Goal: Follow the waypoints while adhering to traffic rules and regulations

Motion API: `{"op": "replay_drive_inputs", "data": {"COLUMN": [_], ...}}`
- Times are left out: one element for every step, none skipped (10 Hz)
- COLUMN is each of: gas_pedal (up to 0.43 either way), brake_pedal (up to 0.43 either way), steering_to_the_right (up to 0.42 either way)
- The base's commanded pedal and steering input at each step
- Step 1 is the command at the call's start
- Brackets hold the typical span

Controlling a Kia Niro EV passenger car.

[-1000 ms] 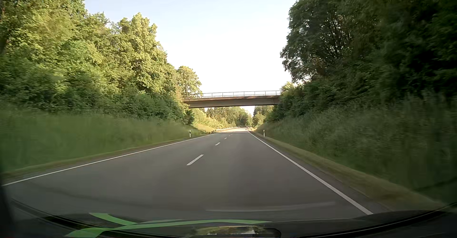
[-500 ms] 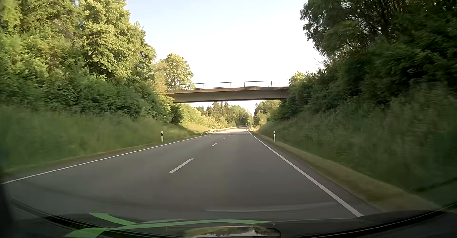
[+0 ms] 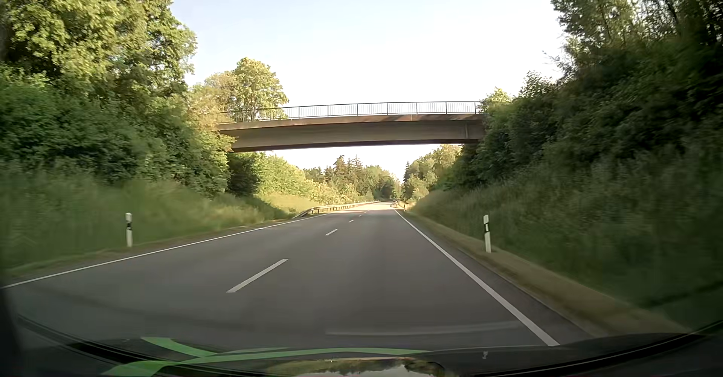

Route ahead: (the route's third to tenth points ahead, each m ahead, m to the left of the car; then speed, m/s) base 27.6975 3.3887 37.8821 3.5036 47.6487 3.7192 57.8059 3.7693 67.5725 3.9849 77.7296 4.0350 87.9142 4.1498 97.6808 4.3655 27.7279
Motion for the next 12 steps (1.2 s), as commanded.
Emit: {"op": "replay_drive_inputs", "data": {"gas_pedal": [0.287, 0.287, 0.287, 0.287, 0.287, 0.287, 0.287, 0.287, 0.287, 0.287, 0.287, 0.287], "brake_pedal": [0.000, 0.000, 0.000, 0.000, 0.000, 0.000, 0.000, 0.000, 0.000, 0.000, 0.000, 0.000], "steering_to_the_right": [-0.002, -0.002, -0.001, -0.001, -0.001, -0.001, -0.001, -0.001, 0.000, 0.000, 0.000, 0.000]}}
